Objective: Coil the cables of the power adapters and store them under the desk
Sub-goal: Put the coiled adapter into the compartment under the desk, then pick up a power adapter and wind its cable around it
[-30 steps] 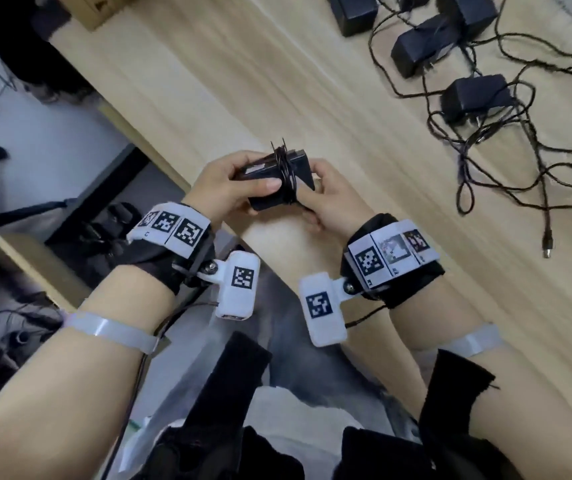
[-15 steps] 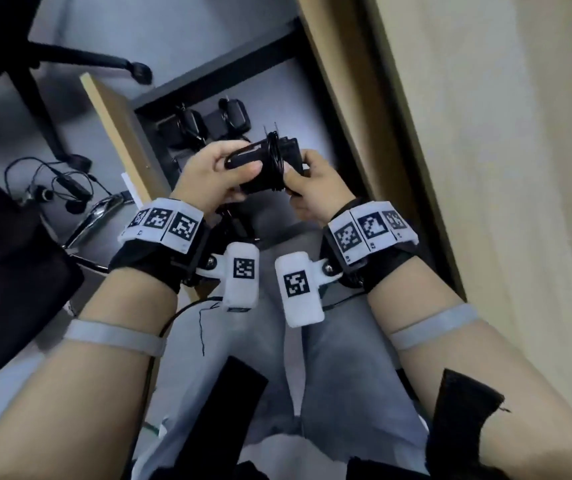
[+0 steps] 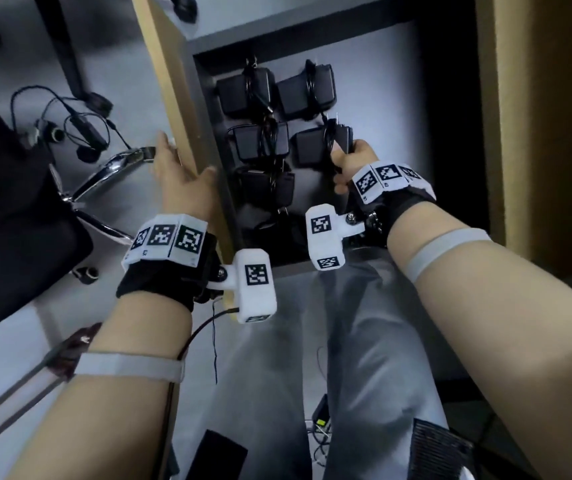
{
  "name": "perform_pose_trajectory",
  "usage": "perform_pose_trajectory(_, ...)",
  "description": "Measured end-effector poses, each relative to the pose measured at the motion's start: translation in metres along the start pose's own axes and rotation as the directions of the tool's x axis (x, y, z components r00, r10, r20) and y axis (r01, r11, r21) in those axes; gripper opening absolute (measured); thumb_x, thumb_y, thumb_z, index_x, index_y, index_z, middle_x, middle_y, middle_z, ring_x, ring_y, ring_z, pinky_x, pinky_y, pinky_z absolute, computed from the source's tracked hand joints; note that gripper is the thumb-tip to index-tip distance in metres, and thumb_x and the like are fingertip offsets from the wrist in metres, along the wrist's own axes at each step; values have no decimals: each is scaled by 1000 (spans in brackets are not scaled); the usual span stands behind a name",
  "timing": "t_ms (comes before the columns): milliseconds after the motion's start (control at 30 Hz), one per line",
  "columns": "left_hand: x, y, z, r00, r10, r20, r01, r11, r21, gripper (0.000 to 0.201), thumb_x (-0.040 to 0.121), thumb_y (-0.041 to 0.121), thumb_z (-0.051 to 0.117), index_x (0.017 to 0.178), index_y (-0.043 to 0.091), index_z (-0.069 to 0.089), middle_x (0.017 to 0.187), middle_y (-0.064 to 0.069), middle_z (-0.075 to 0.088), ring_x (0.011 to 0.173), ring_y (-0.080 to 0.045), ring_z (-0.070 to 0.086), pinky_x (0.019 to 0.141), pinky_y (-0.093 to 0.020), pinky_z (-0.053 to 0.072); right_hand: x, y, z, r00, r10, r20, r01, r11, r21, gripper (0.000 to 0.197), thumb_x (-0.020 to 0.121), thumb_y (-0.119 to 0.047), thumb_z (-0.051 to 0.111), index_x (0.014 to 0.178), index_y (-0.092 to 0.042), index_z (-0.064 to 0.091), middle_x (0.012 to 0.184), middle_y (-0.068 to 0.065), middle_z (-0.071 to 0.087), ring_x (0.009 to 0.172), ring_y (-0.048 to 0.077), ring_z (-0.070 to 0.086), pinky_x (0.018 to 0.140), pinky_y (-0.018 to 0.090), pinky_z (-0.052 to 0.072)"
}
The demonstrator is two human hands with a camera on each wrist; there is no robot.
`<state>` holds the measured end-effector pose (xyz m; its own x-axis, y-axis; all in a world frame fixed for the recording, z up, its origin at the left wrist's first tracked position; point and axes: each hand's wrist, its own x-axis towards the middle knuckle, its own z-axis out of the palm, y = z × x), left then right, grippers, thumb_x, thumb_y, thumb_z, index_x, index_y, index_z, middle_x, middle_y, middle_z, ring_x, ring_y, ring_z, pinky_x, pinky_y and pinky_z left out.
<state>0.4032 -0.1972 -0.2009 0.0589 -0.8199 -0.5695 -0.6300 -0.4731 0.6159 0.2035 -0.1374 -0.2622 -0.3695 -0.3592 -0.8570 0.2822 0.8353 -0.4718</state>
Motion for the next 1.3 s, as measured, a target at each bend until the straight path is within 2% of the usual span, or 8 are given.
perform_pose_trajectory(167,-4,-8,4,993,115,30,-117,990,77,73,81,-4,48,146,9,20,150,-13,27,140,-28,25,115,-45,23,14,1,15,996,-41,-74,36,997,-65,25,91,-31,47,103,-15,31,71,4,47,55,16,41,59,30,35)
perform_pose_trajectory(300,-10,2,0,996,59,69,-59,998,2,76,76,9,50,146,13,21,149,-11,32,136,-22,32,113,-44,29,3,-2,17,992,-36,-120,23,994,-110,35,90,-33,51,112,-17,28,76,1,49,70,23,53,81,43,49)
perform_pose_trajectory(433,-22,25,-5,999,-36,18,39,988,-153,78,88,2,54,149,12,8,149,3,25,124,-1,32,110,-26,32,-24,-13,-1,989,0,-150,-23,988,-150,62,86,-35,58,134,-16,24,120,5,49,105,30,56,97,48,45)
perform_pose_trajectory(500,-30,39,-7,1000,-5,16,8,986,-166,79,84,8,60,148,15,14,153,-2,24,131,-7,32,113,-31,29,-44,-21,-16,992,16,-127,-25,997,-72,59,89,-26,56,137,-15,24,121,6,47,94,21,58,93,42,49)
perform_pose_trajectory(633,-61,86,0,987,66,149,-27,967,-252,53,87,6,56,137,15,40,135,-6,50,124,-16,47,98,-23,44,-101,-40,-50,999,18,40,-24,985,169,27,92,-16,52,117,-17,41,77,-2,46,63,10,48,61,30,48)
perform_pose_trajectory(833,-130,162,44,836,189,516,-50,961,-271,26,92,5,45,111,19,55,81,7,65,60,-2,57,59,-14,46,-186,-49,-131,981,-178,81,150,950,273,9,91,-9,49,95,-18,50,78,-2,49,65,13,51,62,29,44)
perform_pose_trajectory(1067,-234,243,160,585,276,763,-124,960,-252,24,90,0,47,92,20,59,61,8,65,50,-7,50,49,-20,37,-252,-10,-281,926,-279,-252,365,833,416,21,91,-2,47,80,-19,52,70,4,52,54,15,48,47,25,34)
perform_pose_trajectory(1300,-347,289,287,351,299,887,-331,926,-181,23,89,2,49,90,23,58,70,7,64,54,-3,54,56,-18,38,-261,68,-428,641,-206,-739,399,912,92,22,83,-3,51,96,-19,59,86,0,55,77,14,51,76,29,45)
